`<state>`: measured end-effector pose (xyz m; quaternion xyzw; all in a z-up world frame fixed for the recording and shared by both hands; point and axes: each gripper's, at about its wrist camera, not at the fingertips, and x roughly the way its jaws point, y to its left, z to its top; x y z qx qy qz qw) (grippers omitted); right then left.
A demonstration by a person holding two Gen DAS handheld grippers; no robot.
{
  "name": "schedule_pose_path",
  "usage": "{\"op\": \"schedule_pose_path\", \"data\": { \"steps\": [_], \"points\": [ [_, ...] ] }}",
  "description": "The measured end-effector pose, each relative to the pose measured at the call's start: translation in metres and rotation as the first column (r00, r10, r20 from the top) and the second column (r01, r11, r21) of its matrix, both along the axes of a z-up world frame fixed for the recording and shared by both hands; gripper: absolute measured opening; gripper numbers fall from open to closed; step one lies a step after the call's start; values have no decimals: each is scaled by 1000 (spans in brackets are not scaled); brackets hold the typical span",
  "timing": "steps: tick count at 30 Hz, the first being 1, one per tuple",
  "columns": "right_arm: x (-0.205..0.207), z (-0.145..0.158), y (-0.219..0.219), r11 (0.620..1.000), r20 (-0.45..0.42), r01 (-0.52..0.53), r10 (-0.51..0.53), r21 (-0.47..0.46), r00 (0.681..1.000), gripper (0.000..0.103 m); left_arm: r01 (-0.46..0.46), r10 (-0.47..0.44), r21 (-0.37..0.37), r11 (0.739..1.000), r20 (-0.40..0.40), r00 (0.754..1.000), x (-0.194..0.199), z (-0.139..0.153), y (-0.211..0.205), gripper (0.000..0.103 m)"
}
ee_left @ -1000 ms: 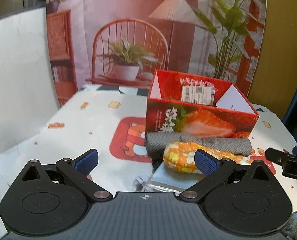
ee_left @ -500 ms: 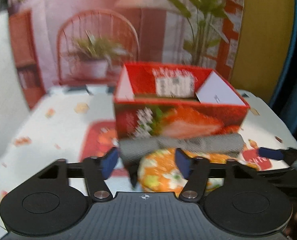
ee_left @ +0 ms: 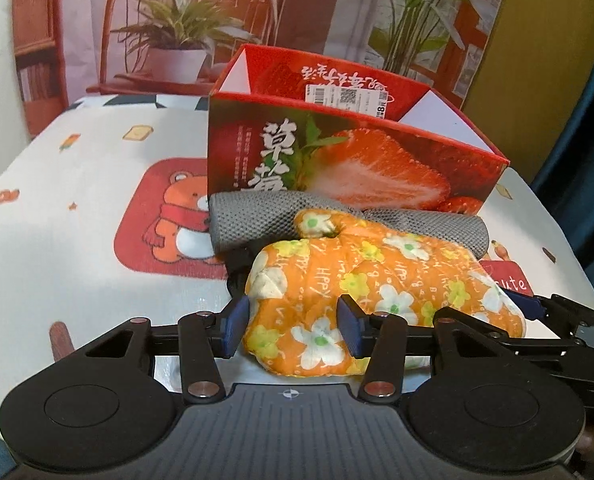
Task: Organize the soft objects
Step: 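Close the left gripper on the mitt while the right gripper grips its trimmed edge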
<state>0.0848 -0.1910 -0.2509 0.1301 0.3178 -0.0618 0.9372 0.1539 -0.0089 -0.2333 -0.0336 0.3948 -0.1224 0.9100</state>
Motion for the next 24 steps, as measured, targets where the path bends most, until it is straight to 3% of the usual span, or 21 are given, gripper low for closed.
{"op": "schedule_pose_path", "data": {
  "steps": [6,13,17,24],
  "points": [
    [-4,-4,-2,1000,6,-6,6,12,1000,83,-28,26,-88,996,-16,1000,-2,-7,12,56],
    [-7,1,-1,1000,5,6,-6,-8,1000,78,-24,24,-86,996,0,1000,-4,-9,9,58],
    [-11,5,0,1000,10,1,-1,-4,1000,66,-9,10,-77,997,9,1000,-8,-9,8,58],
    [-15,7,2,1000,20,-18,18,1,1000,49,10,-7,-103,995,33,999,-13,-7,12,42]
  ]
}}
